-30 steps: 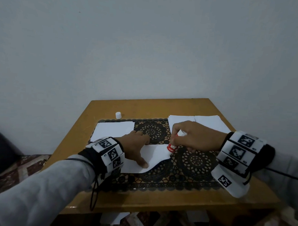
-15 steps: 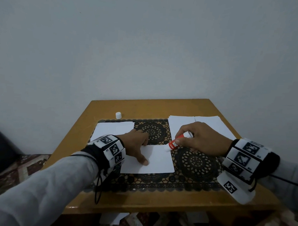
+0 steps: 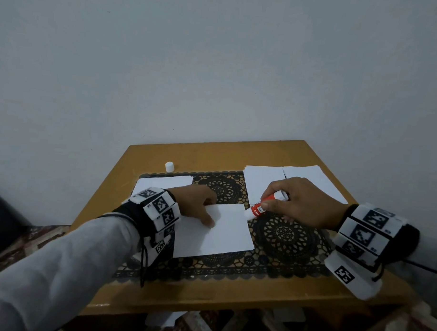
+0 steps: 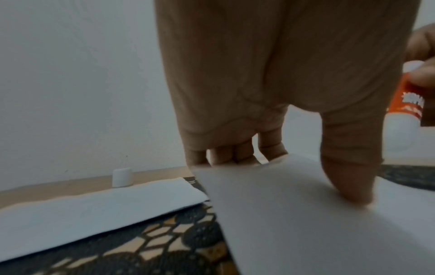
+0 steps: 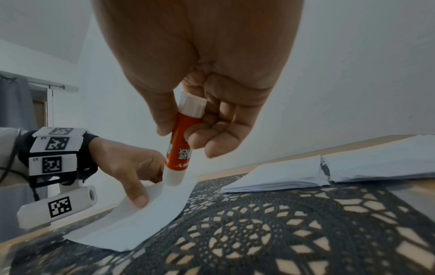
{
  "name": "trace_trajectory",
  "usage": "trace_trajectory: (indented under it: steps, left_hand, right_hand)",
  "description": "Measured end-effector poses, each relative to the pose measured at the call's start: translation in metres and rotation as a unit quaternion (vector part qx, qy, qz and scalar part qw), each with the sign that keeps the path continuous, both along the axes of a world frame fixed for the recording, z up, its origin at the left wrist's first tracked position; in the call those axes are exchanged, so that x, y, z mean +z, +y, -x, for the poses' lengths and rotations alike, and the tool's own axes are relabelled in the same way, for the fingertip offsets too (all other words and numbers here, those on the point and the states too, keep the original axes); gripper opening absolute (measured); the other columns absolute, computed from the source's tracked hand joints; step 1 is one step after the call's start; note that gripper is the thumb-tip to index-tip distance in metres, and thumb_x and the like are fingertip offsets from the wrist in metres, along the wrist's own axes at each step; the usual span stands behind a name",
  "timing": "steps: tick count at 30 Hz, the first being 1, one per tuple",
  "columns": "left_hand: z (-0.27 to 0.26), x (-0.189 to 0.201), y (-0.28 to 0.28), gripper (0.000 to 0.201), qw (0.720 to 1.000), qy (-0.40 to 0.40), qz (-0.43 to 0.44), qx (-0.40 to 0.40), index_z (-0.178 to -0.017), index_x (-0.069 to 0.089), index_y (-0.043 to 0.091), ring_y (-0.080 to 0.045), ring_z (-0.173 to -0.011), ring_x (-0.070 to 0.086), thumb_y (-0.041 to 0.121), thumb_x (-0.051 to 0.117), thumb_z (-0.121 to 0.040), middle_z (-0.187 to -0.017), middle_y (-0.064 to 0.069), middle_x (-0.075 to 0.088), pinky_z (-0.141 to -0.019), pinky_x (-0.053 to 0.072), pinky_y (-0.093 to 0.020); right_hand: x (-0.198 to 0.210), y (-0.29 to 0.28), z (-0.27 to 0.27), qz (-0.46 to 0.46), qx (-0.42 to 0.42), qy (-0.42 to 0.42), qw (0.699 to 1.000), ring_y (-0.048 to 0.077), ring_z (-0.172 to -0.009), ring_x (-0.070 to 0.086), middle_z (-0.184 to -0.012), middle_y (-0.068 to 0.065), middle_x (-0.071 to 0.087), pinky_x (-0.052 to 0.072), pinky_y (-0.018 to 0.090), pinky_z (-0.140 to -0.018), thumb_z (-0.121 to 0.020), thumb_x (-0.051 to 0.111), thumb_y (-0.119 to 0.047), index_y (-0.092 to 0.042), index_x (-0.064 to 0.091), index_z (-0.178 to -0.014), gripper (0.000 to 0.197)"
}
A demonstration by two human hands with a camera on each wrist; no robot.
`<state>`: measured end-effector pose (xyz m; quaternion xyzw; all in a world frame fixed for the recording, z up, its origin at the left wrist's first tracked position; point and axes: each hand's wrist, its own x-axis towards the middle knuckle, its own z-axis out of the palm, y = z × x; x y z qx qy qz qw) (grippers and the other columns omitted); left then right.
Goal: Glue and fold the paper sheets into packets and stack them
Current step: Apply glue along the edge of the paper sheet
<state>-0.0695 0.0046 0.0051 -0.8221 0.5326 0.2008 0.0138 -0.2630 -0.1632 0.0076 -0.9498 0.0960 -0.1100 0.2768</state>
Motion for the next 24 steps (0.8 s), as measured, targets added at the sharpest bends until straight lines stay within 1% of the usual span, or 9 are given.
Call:
trace_trajectory:
  steps: [2,4,6,9,11,13,15,18,24]
  left_hand:
    - [-0.003,0.003,0.002,0.022,0.999,0.021,0.046,0.014,-0.1,0.052,0.016,-0.016,-0.085,0.049,0.02,0.067,-0.085,-0.083,0.011,0.048,-0.058,0.034,-0.019]
    - [-0.008,0.004,0.01,0.045,0.991,0.081,0.101,0.04,-0.124,0.045,0.022,-0.017,-0.094,0.055,0.01,0.064,-0.084,-0.1,0.008,0.055,-0.066,0.046,-0.02]
    - [-0.008,0.004,0.018,0.068,0.98,0.103,0.167,0.035,-0.139,0.035,0.031,-0.017,-0.108,0.055,0.005,0.061,-0.082,-0.125,0.002,0.054,-0.084,0.051,-0.03]
    - [-0.005,-0.003,0.026,0.054,0.975,0.062,0.202,0.068,-0.129,0.05,0.033,-0.017,-0.117,0.048,0.004,0.056,-0.084,-0.138,0.003,0.048,-0.098,0.039,-0.027]
    - [-0.001,-0.009,0.03,0.042,0.983,0.045,0.153,0.096,-0.125,0.053,0.03,-0.018,-0.116,0.049,0.013,0.058,-0.087,-0.137,0.0,0.048,-0.094,0.039,-0.026]
    - [0.004,-0.014,0.034,0.048,0.994,0.009,0.056,0.09,-0.134,0.045,0.026,-0.02,-0.121,0.046,0.028,0.061,-0.089,-0.139,-0.002,0.045,-0.098,0.037,-0.027]
    - [0.01,-0.017,0.038,0.06,0.997,-0.03,-0.012,0.074,-0.14,0.037,0.024,-0.021,-0.125,0.044,0.041,0.062,-0.087,-0.141,-0.004,0.045,-0.102,0.036,-0.03]
    - [0.015,-0.017,0.04,0.068,0.995,-0.081,-0.023,0.056,-0.14,0.037,0.028,-0.022,-0.12,0.047,0.051,0.064,-0.083,-0.135,-0.004,0.047,-0.1,0.042,-0.034]
    - [0.017,-0.013,0.035,0.076,0.992,-0.112,-0.036,0.04,-0.143,0.034,0.038,-0.025,-0.12,0.044,0.057,0.067,-0.077,-0.132,-0.006,0.041,-0.098,0.044,-0.038]
  right_hand:
    - [0.002,-0.002,0.001,0.003,-0.002,-0.006,1.0,0.005,-0.065,0.051,-0.079,-0.017,0.065,0.036,0.026,-0.063,-0.087,0.064,-0.041,-0.03,0.071,-0.091,0.014]
    - [0.004,-0.003,0.001,0.002,-0.004,-0.009,1.0,0.007,-0.066,0.054,-0.083,-0.014,0.067,0.04,0.031,-0.063,-0.088,0.063,-0.04,-0.03,0.071,-0.093,0.014]
    - [0.006,-0.004,0.0,-0.005,-0.017,-0.007,1.0,0.011,-0.062,0.059,-0.086,-0.01,0.068,0.049,0.037,-0.067,-0.089,0.063,-0.038,-0.027,0.071,-0.097,0.016]
    - [0.007,-0.002,-0.005,-0.003,-0.023,0.001,1.0,0.002,-0.061,0.062,-0.091,-0.009,0.068,0.051,0.027,-0.064,-0.091,0.061,-0.033,-0.022,0.07,-0.106,0.021]
    - [0.007,0.002,-0.011,0.006,-0.021,0.007,1.0,-0.005,-0.06,0.061,-0.085,-0.015,0.065,0.048,0.02,-0.062,-0.092,0.061,-0.031,-0.02,0.069,-0.109,0.022]
    - [0.006,0.006,-0.021,0.019,-0.017,0.022,0.999,-0.004,-0.057,0.059,-0.077,-0.021,0.059,0.042,0.013,-0.056,-0.092,0.061,-0.03,-0.018,0.07,-0.108,0.022]
    - [0.003,0.009,-0.031,0.036,-0.019,0.043,0.998,0.001,-0.058,0.055,-0.077,-0.017,0.058,0.04,0.018,-0.06,-0.092,0.06,-0.032,-0.018,0.072,-0.106,0.023]
    - [-0.001,0.011,-0.045,0.055,-0.021,0.054,0.997,0.012,-0.077,0.057,-0.095,-0.001,0.067,0.043,0.028,-0.068,-0.092,0.059,-0.037,-0.018,0.073,-0.103,0.026]
    - [-0.003,0.019,-0.067,0.083,-0.032,0.065,0.994,0.016,-0.088,0.058,-0.104,0.0,0.064,0.043,0.029,-0.074,-0.092,0.058,-0.039,-0.017,0.07,-0.109,0.031]
